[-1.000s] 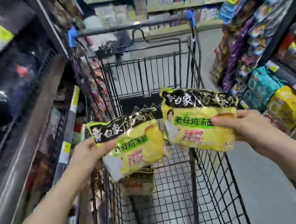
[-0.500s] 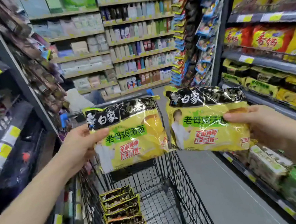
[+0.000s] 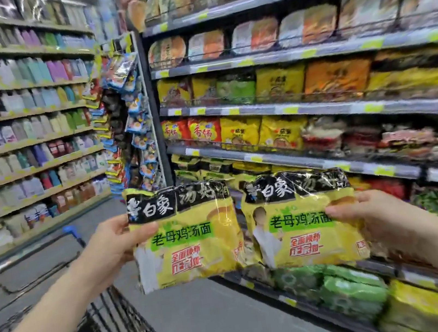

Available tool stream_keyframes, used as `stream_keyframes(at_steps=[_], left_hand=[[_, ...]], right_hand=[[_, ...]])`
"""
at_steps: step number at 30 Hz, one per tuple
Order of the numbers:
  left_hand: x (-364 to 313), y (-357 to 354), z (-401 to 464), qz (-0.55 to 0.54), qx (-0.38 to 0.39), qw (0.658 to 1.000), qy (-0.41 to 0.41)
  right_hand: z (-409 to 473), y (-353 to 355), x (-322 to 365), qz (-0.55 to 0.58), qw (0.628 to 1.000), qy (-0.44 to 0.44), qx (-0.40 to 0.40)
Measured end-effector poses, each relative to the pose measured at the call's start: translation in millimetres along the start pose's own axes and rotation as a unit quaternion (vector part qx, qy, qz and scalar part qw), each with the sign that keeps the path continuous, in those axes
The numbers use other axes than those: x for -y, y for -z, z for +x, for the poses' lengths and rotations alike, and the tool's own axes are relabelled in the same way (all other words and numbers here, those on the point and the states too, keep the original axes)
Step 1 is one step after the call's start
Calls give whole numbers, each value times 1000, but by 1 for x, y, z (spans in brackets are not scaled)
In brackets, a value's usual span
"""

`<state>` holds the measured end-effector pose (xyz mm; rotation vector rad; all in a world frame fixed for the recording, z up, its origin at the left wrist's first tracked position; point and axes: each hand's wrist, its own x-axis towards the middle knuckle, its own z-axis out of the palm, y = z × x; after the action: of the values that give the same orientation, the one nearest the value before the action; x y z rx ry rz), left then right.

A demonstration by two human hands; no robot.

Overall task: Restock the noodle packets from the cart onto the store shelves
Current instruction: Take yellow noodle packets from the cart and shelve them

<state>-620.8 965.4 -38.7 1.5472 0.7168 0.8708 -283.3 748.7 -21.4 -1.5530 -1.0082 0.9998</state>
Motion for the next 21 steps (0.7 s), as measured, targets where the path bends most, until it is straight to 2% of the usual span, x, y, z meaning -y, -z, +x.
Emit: stream_keyframes(at_steps=[6,12,16,21], left_hand=[[-14,-129,38,-29,136,990,-21],[-42,-279,33,-45,246,968,-31],[-57,-371,14,-42,298,952,-61],[-70,-469,-17,-43,336,940,-45]], right_hand=[[-101,94,-22,48,989,-12,-138],[-218,178,-39,50,965,-39,-255],[-299,222,-47,55,946,-44,-316],[-386,263,-60,69,929,-33,-362]])
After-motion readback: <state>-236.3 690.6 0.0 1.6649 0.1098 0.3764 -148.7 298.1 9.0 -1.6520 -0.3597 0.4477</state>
